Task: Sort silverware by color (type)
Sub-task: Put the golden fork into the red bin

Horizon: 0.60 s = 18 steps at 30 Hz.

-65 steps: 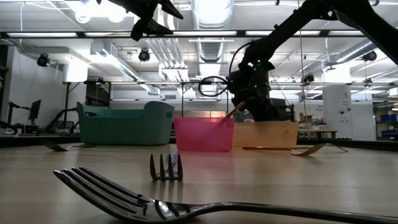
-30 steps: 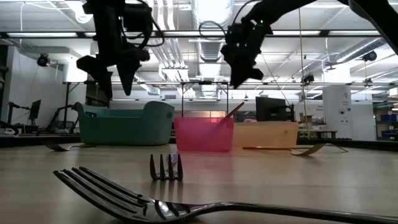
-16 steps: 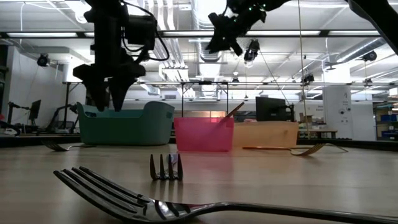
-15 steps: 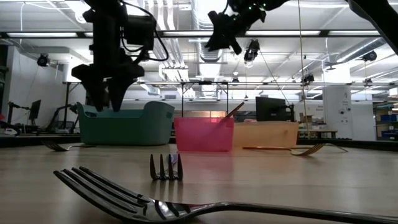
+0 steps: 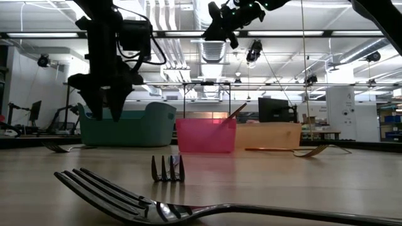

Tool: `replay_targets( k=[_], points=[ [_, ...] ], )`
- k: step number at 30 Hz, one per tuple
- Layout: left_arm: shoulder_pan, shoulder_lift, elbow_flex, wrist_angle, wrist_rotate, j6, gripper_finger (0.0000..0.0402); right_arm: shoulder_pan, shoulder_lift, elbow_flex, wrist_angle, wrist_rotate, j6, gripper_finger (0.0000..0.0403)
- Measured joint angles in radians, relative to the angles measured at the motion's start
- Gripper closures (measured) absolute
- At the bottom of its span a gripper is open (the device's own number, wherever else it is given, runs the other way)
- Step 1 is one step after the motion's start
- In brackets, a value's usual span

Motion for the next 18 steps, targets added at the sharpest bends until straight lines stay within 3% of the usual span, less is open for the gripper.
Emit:
replay_targets(
  k=[18],
  points=[
    [0.0, 0.003, 0.0, 0.068, -0.028, 0.009, 0.0138, 0.062, 0.0, -0.004, 0.09, 0.029, 0.042, 0.0321]
  ],
)
